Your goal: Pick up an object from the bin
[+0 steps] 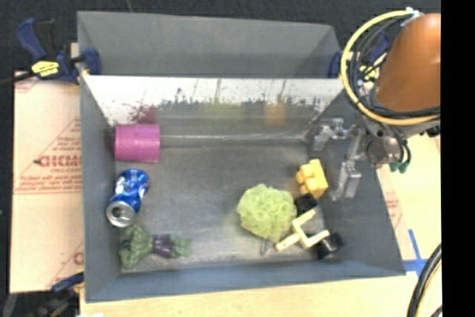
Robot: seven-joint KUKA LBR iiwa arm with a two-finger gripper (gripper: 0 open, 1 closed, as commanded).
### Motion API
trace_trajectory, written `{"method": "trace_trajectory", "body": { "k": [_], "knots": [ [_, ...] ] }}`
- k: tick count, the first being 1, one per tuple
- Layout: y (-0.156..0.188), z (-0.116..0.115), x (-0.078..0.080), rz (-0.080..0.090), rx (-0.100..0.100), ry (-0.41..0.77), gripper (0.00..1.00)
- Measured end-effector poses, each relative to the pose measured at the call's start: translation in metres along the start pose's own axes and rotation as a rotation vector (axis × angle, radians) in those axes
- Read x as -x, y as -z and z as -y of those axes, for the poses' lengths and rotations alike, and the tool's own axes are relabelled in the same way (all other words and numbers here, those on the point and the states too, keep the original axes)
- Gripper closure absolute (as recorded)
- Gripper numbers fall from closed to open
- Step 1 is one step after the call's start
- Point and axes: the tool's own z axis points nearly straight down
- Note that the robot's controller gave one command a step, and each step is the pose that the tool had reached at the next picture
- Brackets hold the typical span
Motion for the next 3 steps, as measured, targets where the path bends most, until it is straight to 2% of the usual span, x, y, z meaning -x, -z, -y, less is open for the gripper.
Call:
{"method": "trace_trajectory", "body": {
  "k": [1,2,3],
  "knots": [
    [0.0,0.0,0.0,0.0,0.0,0.0,0.0],
    [-0.039,-0.054,0.006,0.003,0.001,-0.098,0.0],
    [-0.041,-0.046,0.003,0.003,-0.002,-0.051,0.0]
  ]
}}
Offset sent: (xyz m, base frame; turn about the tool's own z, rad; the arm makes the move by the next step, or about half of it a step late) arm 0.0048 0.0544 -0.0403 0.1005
